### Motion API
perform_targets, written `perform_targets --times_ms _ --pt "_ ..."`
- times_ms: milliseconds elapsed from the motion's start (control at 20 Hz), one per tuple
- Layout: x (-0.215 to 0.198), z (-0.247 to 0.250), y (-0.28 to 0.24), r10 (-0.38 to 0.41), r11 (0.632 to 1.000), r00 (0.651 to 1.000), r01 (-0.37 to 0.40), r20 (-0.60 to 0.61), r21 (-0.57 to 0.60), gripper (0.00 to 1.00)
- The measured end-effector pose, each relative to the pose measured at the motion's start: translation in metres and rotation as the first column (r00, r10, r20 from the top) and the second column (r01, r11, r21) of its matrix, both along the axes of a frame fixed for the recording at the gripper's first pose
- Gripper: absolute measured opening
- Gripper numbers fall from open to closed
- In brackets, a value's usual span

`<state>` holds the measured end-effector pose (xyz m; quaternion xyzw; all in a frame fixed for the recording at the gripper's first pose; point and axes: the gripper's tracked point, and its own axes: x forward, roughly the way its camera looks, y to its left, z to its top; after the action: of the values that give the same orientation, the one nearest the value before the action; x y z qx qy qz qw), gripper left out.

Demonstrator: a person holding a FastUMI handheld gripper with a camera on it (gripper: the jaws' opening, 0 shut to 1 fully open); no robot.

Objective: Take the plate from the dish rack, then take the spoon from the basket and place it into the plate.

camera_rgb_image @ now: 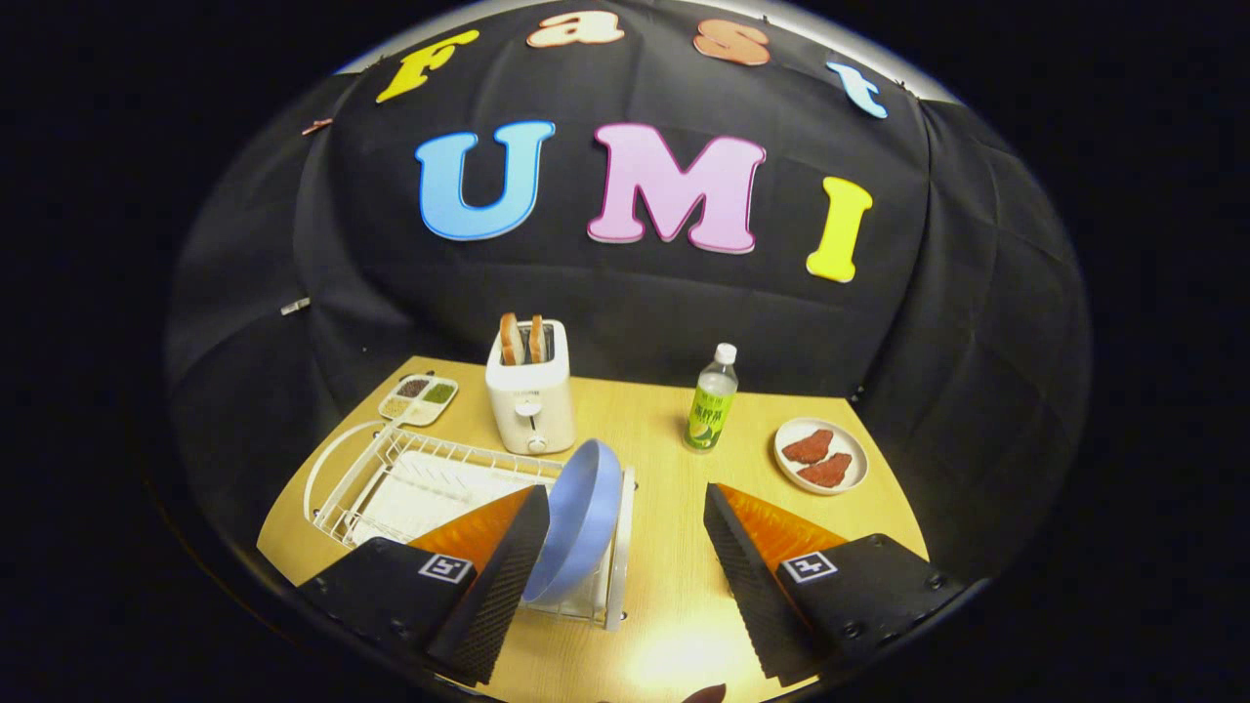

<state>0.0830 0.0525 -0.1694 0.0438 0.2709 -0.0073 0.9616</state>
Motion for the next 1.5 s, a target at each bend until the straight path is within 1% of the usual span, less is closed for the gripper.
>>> perform_targets --times_ms 200,300,350,400,450,500,600,750,900,1050,1150,1300,1500 --pt "0.017 -0.049 0.018 -0.015 0.999 0.990 0.022 -0.144 0.046 0.98" --pt "0.021 -0.070 0.025 -0.028 0.997 0.980 0.041 -0.195 0.063 0.95" --pt "0.022 -0.079 0.027 -0.036 0.997 0.976 0.051 -0.213 0.064 0.89" --pt "0.023 -0.088 0.028 -0.046 0.996 0.971 0.062 -0.233 0.060 0.85" --pt "0.023 -0.093 0.028 -0.053 0.996 0.968 0.069 -0.246 0.054 0.74" --pt "0.024 -0.100 0.028 -0.060 0.996 0.964 0.074 -0.259 0.045 0.69" --pt "0.024 -0.107 0.026 -0.078 0.997 0.957 0.083 -0.280 0.006 0.49" --pt "0.026 -0.103 0.025 -0.112 0.994 0.951 0.103 -0.288 -0.047 0.36" --pt "0.034 -0.090 0.024 -0.143 0.989 0.953 0.127 -0.266 -0.078 0.33" --pt "0.047 -0.071 0.016 -0.161 0.981 0.965 0.133 -0.206 -0.140 0.29" --pt "0.049 -0.062 0.011 -0.174 0.976 0.969 0.147 -0.174 -0.158 0.28" --pt "0.042 -0.052 0.004 -0.187 0.980 0.969 0.174 -0.160 -0.095 0.28" --pt "0.024 -0.035 -0.002 -0.172 0.985 0.974 0.174 -0.146 0.000 0.28"
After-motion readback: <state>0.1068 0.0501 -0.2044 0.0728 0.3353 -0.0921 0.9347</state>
